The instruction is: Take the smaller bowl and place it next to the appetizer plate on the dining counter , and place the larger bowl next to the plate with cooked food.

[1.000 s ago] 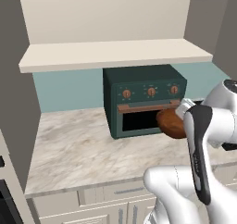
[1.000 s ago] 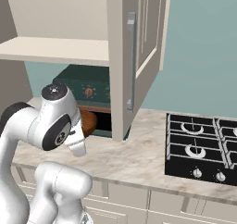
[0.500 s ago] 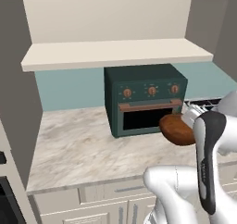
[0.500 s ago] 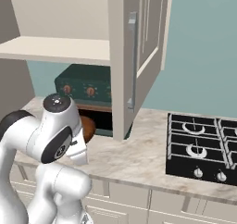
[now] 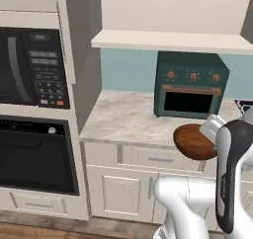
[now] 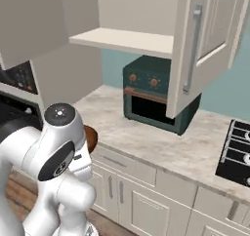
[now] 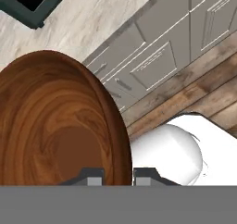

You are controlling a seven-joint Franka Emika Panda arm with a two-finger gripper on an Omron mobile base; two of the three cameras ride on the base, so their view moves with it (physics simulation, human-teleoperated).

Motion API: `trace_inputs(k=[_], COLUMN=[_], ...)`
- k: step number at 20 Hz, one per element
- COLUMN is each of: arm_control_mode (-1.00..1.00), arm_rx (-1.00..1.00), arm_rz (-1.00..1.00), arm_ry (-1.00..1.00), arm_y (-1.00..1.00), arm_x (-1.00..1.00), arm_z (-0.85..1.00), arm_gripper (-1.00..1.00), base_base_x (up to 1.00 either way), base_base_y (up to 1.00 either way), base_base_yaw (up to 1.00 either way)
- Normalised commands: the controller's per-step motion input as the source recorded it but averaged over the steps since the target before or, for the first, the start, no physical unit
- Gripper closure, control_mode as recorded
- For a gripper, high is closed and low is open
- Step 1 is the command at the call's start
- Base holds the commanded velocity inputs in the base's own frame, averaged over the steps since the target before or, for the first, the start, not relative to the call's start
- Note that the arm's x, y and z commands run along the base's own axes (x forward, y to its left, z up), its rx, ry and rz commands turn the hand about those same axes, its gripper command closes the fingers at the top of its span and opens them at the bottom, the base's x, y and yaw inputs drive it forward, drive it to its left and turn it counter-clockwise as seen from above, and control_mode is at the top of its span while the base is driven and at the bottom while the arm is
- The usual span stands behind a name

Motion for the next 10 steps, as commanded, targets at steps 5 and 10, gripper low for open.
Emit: trace_inputs(k=[5, 10], arm_control_mode=[1.0, 1.0], arm_rx=[0.0, 0.0], arm_rz=[0.0, 0.0], arm_ry=[0.0, 0.0], arm_y=[0.0, 0.0], arm_x=[0.0, 0.0], arm_z=[0.0, 0.0], arm_gripper=[1.0, 1.0], base_base_x=[-0.34, -0.37], base_base_y=[0.18, 0.15], base_base_yaw=[0.52, 0.61])
